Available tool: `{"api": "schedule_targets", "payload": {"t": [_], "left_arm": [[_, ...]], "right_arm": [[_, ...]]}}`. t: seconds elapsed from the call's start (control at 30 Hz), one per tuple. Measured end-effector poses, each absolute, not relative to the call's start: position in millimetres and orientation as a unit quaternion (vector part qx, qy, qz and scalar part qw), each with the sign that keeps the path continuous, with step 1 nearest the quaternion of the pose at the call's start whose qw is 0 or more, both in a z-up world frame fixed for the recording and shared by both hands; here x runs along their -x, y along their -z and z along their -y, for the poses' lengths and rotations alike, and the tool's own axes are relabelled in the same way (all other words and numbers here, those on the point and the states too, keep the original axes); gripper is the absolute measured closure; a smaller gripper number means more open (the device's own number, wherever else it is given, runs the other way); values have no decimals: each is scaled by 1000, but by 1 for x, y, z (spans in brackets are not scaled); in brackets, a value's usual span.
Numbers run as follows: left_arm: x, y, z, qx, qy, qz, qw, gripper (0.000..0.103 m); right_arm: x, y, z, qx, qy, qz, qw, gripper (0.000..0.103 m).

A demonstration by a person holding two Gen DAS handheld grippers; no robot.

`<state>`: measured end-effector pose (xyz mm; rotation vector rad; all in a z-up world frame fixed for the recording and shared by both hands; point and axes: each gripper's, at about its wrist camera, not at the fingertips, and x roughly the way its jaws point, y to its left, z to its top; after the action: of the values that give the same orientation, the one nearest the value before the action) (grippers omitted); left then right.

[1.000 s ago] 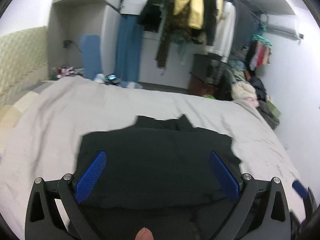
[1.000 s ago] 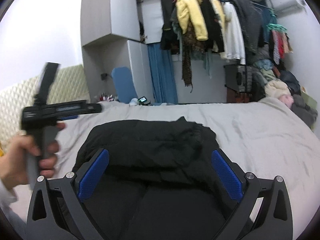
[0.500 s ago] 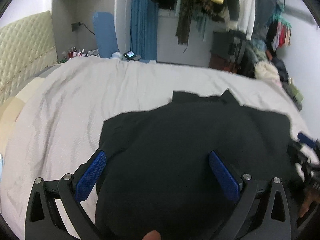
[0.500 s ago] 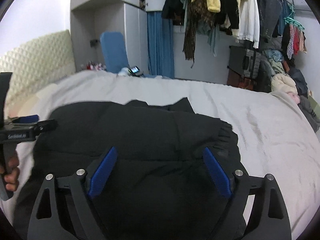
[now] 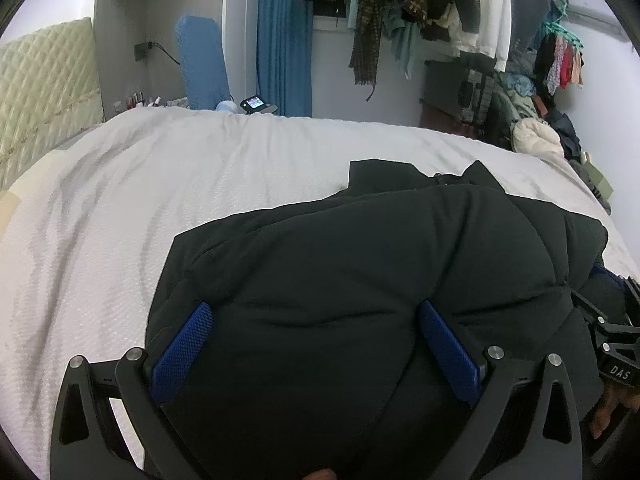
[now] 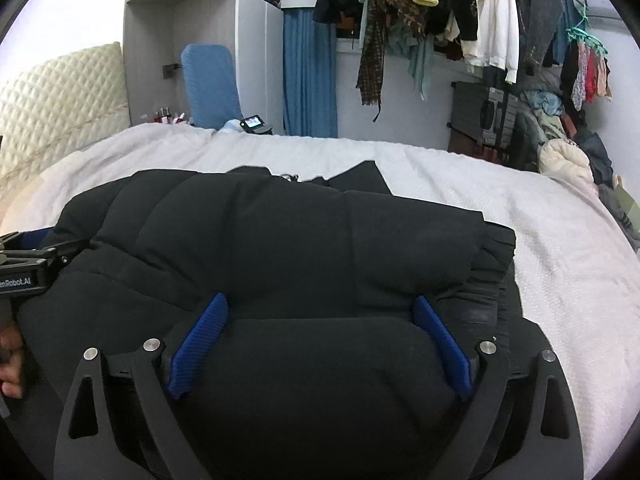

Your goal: Fold large clothes

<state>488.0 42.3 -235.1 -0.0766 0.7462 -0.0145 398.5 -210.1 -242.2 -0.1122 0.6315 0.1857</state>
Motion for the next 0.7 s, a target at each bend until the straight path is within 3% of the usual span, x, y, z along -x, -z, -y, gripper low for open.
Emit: {"api": "schedule_targets", "payload": {"t": [0.4,0.7], "left_arm": [[-477,232,-33,18,-7,-355,935,0],[-423,155,-41,33,-27,-354,934,0]], "right_arm": [[-394,247,203,96,-82,-320,939,8],[-337,174,211,90,-92,-309,942,7]]}}
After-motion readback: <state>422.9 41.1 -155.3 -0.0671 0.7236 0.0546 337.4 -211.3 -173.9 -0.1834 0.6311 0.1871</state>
